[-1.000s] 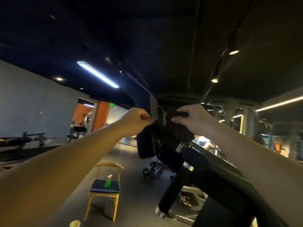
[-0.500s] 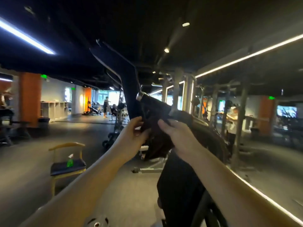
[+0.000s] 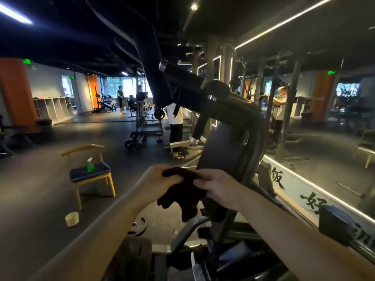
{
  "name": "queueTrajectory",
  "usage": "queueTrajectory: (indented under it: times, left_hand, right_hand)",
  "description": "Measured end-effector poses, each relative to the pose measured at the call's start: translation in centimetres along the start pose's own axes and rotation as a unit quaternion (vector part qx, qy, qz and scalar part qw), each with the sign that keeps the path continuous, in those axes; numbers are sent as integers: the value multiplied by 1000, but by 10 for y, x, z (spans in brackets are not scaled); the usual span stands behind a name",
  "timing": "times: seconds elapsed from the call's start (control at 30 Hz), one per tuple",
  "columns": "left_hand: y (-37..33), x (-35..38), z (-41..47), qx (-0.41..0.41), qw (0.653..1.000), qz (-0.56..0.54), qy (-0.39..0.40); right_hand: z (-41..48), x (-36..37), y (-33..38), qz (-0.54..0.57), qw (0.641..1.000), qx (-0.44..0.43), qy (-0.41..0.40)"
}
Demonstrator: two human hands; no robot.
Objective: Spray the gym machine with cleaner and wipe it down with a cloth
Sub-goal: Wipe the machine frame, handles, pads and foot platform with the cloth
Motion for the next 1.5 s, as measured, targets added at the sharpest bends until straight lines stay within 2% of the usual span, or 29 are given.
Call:
queueTrajectory:
  times: [0.17, 0.27, 0.37, 0.5, 0.63, 0.77, 0.83, 0.9, 0.93, 1.03, 1.1, 1.17, 1.2, 1.23, 1.3, 1.37, 1.5]
  left_hand:
    - [-13, 12, 5, -10, 998, 62, -8]
    - [-27, 20, 11, -3, 995, 95, -18]
    - [-45, 28, 19, 28, 994, 102, -17]
    - [-67, 38, 32, 74, 990, 122, -6]
    - [-91, 46, 44, 148, 978, 141, 42]
    - [-103, 49, 64, 185, 969, 157, 49]
    - [-114, 44, 76, 188, 974, 121, 22]
    - [-130, 36, 90, 198, 979, 56, -10]
    - [-139, 28, 98, 215, 974, 52, -50]
    - [-172, 2, 126, 247, 937, 143, -201]
    - [-195, -16, 143, 253, 888, 252, -291]
    - [-213, -29, 159, 240, 820, 392, -341]
    - [-216, -35, 168, 223, 797, 447, -341]
    - [-216, -39, 177, 198, 789, 480, -328]
    - [-210, -44, 189, 159, 805, 483, -304]
    - [-206, -47, 193, 167, 814, 458, -316]
    - [-205, -48, 194, 171, 817, 439, -332]
  right_hand:
    - [-12, -13, 1, -194, 980, -1, -36]
    - [-19, -21, 6, -213, 973, 23, -86]
    - [-23, -20, 12, -53, 994, 78, -49]
    - [-21, -28, 19, 194, 971, 136, 9]
    - [-13, -37, 29, 306, 947, 97, -18]
    - [-3, -58, 47, 328, 941, -2, -87]
    - [3, -75, 65, 261, 955, -69, -126]
    - [10, -95, 91, 114, 962, -146, -201]
    - [11, -104, 108, 30, 952, -185, -242]
    - [15, -124, 165, -139, 902, -290, -287]
    - [25, -137, 197, -206, 878, -323, -288]
    - [46, -147, 217, -248, 871, -327, -270]
    - [57, -150, 223, -266, 875, -317, -250]
    - [70, -152, 226, -282, 884, -301, -220]
    - [93, -156, 230, -283, 910, -263, -150]
    - [112, -162, 235, -268, 928, -237, -106]
    - [150, -168, 246, -326, 921, -199, -79]
Point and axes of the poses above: each hand's wrist, its own z-axis towards the middle knuckle, its own x-axis out of the palm, y = z × x, the point moved 4 cm from there along z, towards the middle knuckle, and after that the axes turned 1 degree about z, right-handed, at the moved point
